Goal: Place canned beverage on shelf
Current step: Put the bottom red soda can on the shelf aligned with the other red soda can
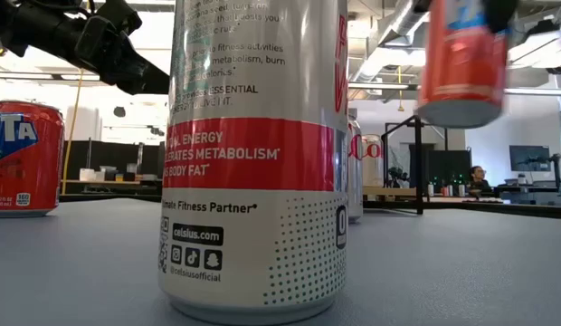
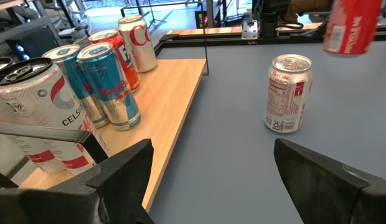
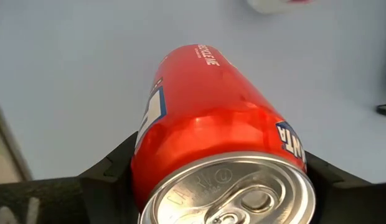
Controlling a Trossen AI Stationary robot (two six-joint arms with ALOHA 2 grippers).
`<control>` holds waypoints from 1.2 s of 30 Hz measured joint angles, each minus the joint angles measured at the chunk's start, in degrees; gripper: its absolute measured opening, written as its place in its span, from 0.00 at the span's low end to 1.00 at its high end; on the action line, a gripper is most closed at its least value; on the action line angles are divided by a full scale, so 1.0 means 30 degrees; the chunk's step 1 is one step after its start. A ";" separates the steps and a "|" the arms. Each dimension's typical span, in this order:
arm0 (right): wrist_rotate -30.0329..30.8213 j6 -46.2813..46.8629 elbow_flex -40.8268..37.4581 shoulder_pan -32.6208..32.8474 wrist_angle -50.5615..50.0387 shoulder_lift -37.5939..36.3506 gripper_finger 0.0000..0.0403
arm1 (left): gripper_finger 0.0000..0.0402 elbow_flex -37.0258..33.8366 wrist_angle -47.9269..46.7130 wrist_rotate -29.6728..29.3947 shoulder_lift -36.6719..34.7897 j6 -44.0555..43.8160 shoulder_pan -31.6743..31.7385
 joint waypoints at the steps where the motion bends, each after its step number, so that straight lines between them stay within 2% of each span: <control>1: 0.0000 -0.0363 0.0000 -0.0281 -0.0051 0.0000 0.67 | 0.80 0.0000 0.0000 0.0000 0.0000 -0.0041 0.0005; 11: 0.0962 -0.3820 0.0022 -0.1785 -0.0555 -0.0436 0.67 | 0.80 0.0000 -0.0094 0.0000 -0.0006 -0.0038 0.0005; 18: 0.1584 -0.4855 -0.0014 -0.3319 -0.0601 -0.1965 0.67 | 0.80 0.0000 -0.0160 0.0000 0.0007 -0.0038 0.0005; 26: 0.2712 -0.6178 -0.0008 -0.7086 0.0778 -0.3024 0.67 | 0.80 0.0000 0.0018 -0.0031 0.0007 0.0220 0.0004; 30: 0.2299 -0.8144 -0.0012 -0.9374 0.3081 -0.2335 0.67 | 0.80 0.0000 0.0182 -0.0044 0.0007 0.0224 0.0005; 36: 0.1852 -0.9823 -0.0022 -1.2753 0.3029 -0.0967 0.67 | 0.80 0.0000 -0.0041 -0.0058 0.0015 0.0217 0.0000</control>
